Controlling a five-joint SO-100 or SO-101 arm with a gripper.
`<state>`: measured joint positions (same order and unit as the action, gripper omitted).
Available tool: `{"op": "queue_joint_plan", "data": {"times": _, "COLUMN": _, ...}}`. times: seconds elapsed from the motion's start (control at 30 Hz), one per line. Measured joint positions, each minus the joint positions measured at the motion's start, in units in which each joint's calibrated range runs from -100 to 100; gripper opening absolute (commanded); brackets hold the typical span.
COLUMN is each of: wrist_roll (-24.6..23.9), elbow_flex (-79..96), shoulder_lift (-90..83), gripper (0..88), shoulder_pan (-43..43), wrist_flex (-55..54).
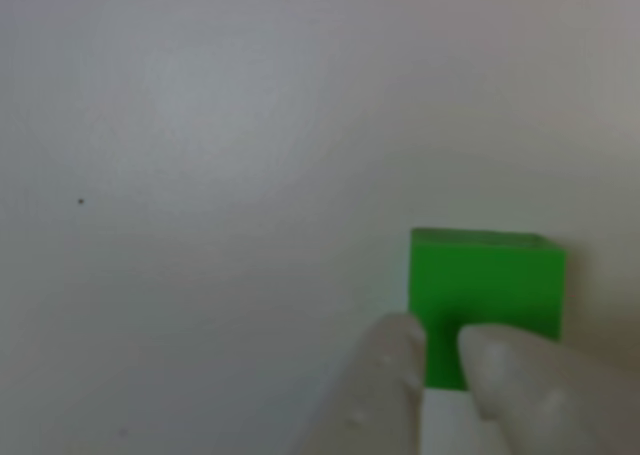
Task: Pick up green cube and drop it in the blue box
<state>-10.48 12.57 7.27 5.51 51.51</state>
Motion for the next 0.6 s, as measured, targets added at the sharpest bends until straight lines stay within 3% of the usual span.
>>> {"op": "queue_joint_plan", "data": {"times": 0.23, "wrist_roll": 0.0, "elbow_flex": 0.0, "shoulder_lift": 0.0, "gripper": 6.9, "shoulder_pan": 0.0, "wrist_flex": 0.0}}
{"op": "queue_joint_plan", "data": {"times": 0.6, "wrist_roll": 0.0, "elbow_flex": 0.0, "shoulder_lift": 0.0, "gripper": 21.5, "shoulder_pan": 0.0, "wrist_flex": 0.0}}
